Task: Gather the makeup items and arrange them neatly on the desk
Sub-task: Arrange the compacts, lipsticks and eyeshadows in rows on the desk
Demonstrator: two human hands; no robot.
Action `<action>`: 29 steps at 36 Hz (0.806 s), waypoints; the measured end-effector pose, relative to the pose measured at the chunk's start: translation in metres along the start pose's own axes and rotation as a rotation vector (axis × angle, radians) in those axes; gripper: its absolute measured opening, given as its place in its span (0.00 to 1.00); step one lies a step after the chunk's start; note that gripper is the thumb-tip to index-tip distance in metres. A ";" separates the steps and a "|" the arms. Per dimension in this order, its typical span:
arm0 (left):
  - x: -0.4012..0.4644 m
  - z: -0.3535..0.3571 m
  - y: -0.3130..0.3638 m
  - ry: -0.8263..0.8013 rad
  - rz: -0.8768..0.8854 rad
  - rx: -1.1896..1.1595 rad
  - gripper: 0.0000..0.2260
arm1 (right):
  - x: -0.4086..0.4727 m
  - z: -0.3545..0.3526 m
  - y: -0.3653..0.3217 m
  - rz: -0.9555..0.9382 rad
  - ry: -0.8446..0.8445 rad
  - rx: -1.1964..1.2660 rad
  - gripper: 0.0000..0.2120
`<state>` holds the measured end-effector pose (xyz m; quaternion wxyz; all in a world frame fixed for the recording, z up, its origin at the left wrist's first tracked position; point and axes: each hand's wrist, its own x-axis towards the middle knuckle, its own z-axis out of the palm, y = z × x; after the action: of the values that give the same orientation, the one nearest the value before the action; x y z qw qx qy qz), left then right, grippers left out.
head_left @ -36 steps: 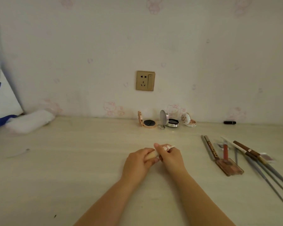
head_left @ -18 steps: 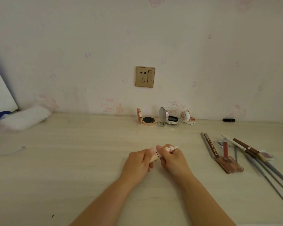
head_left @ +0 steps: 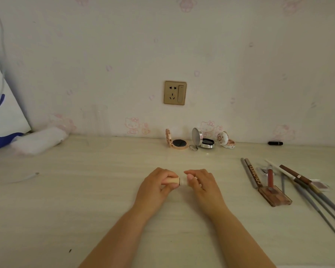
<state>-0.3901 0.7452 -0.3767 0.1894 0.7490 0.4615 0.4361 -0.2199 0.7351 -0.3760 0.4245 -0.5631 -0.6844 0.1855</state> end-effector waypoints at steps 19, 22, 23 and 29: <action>-0.001 0.000 -0.005 0.001 -0.057 -0.060 0.09 | -0.001 0.004 0.003 -0.035 -0.099 -0.157 0.06; -0.001 0.001 -0.005 -0.001 -0.050 -0.051 0.08 | -0.001 0.005 0.006 0.002 -0.073 -0.091 0.10; -0.001 0.001 -0.005 0.005 -0.052 -0.054 0.08 | -0.001 0.005 0.006 0.021 -0.072 -0.068 0.12; 0.000 0.000 -0.010 0.016 -0.063 -0.082 0.08 | 0.003 0.007 0.006 -0.032 -0.133 -0.189 0.13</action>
<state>-0.3950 0.7498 -0.3838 0.2300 0.7221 0.4682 0.4544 -0.2214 0.7410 -0.3829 0.3261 -0.5761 -0.7343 0.1504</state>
